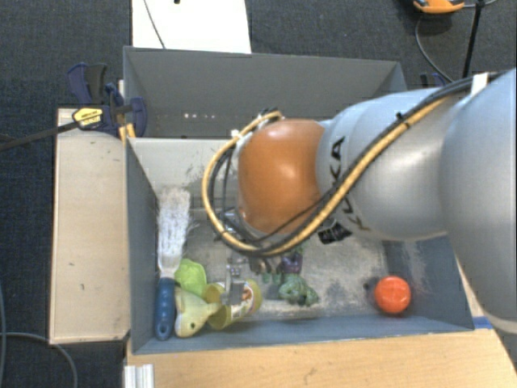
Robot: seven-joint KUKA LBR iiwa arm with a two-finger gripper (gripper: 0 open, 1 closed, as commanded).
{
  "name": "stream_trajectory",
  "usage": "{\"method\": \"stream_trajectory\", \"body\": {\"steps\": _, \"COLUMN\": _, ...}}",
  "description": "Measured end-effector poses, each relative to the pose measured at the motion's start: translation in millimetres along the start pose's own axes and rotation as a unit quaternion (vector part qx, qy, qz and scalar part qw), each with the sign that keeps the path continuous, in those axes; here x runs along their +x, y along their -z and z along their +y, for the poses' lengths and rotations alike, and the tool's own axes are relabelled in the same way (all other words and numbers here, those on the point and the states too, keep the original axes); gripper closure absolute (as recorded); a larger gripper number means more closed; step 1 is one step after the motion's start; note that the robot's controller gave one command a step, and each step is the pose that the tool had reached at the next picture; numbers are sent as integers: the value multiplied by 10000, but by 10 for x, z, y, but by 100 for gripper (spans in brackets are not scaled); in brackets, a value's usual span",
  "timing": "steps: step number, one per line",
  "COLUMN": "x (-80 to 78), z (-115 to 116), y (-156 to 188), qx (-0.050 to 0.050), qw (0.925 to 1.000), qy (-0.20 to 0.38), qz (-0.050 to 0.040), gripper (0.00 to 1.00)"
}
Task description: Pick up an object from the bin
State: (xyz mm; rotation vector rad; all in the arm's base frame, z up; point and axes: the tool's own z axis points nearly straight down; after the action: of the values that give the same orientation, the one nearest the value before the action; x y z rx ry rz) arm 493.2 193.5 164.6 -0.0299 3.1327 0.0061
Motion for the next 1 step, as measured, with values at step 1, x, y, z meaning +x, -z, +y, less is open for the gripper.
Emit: {"method": "stream_trajectory", "body": {"steps": 1, "x": -4, "z": -257, "y": -598, "qx": -2, "qw": 9980, "qy": 632, "qz": 12, "gripper": 0}}
